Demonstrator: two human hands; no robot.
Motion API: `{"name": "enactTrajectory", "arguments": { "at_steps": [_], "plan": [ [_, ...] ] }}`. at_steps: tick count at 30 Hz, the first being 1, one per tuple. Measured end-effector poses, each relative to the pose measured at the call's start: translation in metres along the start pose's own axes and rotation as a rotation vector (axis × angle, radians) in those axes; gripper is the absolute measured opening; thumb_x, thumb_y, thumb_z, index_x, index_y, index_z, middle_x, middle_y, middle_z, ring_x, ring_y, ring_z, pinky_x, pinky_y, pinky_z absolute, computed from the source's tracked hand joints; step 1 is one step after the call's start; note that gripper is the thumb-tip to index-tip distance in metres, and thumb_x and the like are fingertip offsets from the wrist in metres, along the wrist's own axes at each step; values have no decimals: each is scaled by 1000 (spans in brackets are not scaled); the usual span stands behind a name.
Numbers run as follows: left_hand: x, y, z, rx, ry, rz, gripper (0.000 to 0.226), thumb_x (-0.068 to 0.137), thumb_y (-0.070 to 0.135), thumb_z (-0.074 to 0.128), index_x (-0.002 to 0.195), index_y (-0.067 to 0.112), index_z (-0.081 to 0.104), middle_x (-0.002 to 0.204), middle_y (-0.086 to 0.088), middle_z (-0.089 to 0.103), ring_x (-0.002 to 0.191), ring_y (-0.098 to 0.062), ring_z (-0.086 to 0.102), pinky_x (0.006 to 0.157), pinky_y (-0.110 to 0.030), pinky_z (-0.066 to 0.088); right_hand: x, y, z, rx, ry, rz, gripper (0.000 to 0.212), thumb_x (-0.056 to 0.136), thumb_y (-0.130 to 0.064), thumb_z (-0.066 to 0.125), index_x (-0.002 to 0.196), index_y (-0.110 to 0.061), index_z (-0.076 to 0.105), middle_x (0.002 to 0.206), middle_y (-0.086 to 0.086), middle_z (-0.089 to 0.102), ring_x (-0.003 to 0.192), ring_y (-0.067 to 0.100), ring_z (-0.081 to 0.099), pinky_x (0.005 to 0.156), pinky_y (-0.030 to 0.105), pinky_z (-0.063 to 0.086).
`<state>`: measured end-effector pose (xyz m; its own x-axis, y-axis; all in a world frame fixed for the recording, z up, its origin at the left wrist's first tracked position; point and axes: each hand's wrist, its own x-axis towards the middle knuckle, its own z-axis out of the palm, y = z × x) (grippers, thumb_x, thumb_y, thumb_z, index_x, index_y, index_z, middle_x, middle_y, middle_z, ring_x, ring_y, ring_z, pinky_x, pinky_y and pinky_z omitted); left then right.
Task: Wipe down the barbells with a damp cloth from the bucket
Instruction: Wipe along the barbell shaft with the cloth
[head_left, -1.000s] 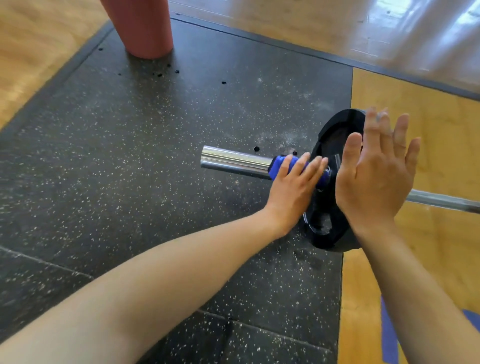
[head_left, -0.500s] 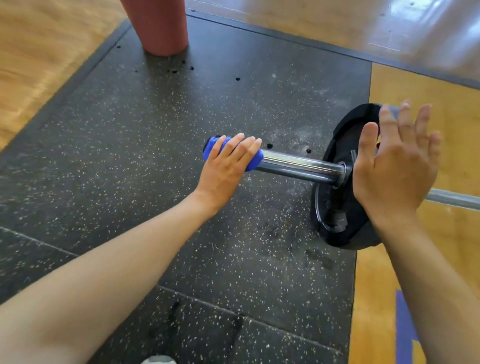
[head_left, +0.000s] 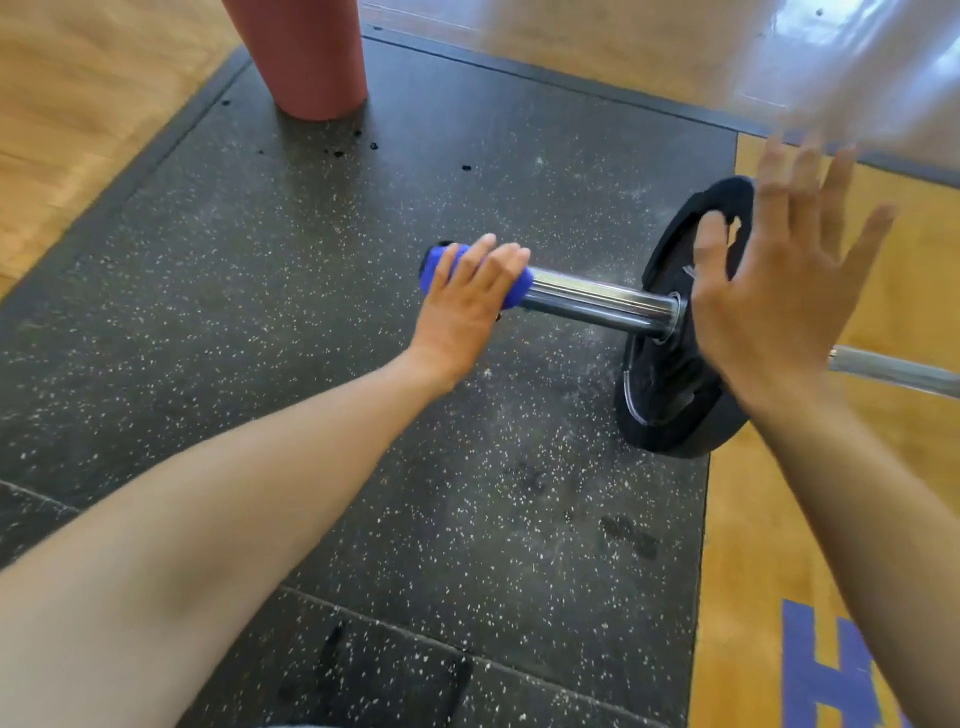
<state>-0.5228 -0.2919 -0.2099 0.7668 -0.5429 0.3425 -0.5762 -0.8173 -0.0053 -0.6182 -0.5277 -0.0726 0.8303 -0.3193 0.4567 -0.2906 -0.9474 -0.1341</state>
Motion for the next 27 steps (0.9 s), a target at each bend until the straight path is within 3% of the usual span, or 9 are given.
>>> {"name": "enactTrajectory", "arguments": {
  "at_steps": [3, 7, 10, 15, 17, 20, 23, 27],
  "plan": [
    [13, 9, 2, -63, 9, -111, 91, 75, -16, 64, 154, 15, 33, 154, -1, 43, 149, -31, 30, 124, -51, 14, -10, 7, 14, -38, -2, -9, 62, 106, -50, 26, 162, -24, 16, 169, 3, 13, 157, 25, 3, 123, 57, -1],
    [45, 57, 14, -123, 9, 63, 81, 81, -12, 45, 156, 15, 36, 155, 1, 42, 150, -28, 28, 124, -50, 14, 30, 8, 25, 9, 14, 19, 64, 105, -54, 22, 160, -22, 23, 169, 2, 18, 157, 23, 7, 125, 52, 1],
    [62, 30, 20, -94, 23, 124, 82, 80, -13, 56, 154, 18, 38, 153, 2, 44, 147, -26, 30, 121, -46, 18, 54, 11, 25, 65, 94, 31, 60, 105, -48, 26, 159, -22, 27, 168, 0, 20, 157, 20, 9, 125, 49, -1],
    [78, -21, 15, -111, -78, -154, 96, 72, -22, 61, 155, 16, 32, 154, -1, 41, 150, -31, 26, 125, -52, 13, 42, 13, 41, 41, 78, 87, 62, 105, -44, 35, 162, -24, 20, 169, -2, 17, 157, 19, 8, 125, 50, 0],
    [96, 2, 14, -133, -79, -189, 94, 75, -20, 60, 157, 14, 28, 156, -2, 36, 153, -31, 19, 126, -52, 8, 53, 14, 47, 39, 51, 90, 63, 105, -46, 32, 162, -25, 16, 170, -2, 14, 157, 20, 6, 125, 50, 1],
    [125, 55, 24, -173, -79, -83, 92, 78, -15, 61, 157, 16, 25, 157, -1, 32, 153, -28, 16, 126, -50, 1, 89, 17, 52, 43, -1, 97, 63, 105, -52, 20, 162, -26, 13, 170, 0, 12, 157, 21, 4, 125, 49, 2],
    [145, 107, 43, -138, -6, 1, 82, 85, 0, 68, 157, 14, 31, 156, -1, 38, 151, -29, 24, 124, -51, 4, 122, 22, 61, 28, -46, 95, 67, 103, -57, 10, 162, -25, 16, 169, 1, 15, 157, 23, 6, 125, 49, 3],
    [165, 134, 53, -128, -44, 49, 70, 97, 18, 59, 159, 13, 28, 161, -3, 35, 154, -29, 22, 125, -51, 6, 159, 28, 69, 24, -130, 119, 75, 100, -65, 5, 161, -24, 20, 169, 2, 17, 157, 22, 7, 126, 49, 2]
  ]
}}
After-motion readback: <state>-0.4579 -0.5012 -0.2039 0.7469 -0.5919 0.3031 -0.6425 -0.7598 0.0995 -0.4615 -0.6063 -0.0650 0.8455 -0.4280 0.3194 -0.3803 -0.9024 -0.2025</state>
